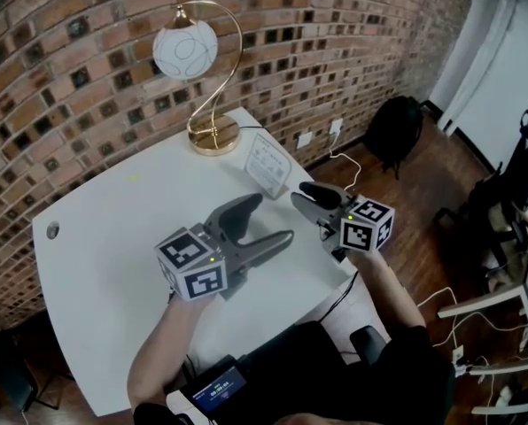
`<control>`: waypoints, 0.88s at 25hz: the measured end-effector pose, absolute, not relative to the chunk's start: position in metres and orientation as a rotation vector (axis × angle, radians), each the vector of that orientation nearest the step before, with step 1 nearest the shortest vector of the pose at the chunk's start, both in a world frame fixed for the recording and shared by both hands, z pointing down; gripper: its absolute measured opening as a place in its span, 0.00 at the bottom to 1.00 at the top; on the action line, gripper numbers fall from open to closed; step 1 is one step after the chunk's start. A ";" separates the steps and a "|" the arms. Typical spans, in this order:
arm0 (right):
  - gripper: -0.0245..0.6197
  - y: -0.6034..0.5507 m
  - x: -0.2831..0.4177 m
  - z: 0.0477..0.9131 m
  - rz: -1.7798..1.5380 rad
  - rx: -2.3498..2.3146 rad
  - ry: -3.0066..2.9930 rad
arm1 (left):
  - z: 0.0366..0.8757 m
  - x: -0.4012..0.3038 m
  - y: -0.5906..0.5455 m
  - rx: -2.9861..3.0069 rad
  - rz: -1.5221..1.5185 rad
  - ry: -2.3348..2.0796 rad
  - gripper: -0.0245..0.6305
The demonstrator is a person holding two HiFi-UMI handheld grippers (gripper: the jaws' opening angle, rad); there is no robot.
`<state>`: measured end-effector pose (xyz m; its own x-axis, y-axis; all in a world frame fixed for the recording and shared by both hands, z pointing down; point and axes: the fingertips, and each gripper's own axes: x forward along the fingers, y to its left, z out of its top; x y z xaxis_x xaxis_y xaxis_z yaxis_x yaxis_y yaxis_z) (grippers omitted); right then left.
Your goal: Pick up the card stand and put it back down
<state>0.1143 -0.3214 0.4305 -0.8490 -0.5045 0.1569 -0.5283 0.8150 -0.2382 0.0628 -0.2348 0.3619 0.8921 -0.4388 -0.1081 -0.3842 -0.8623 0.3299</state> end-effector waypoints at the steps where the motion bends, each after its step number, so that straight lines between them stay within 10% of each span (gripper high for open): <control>1: 0.31 -0.324 0.113 0.432 0.420 0.830 -2.902 | 0.363 0.063 -0.235 2.756 -0.259 -0.615 0.64; 22: 0.33 -0.379 0.078 0.461 0.436 0.874 -2.762 | 0.356 0.062 -0.231 2.769 -0.262 -0.609 0.64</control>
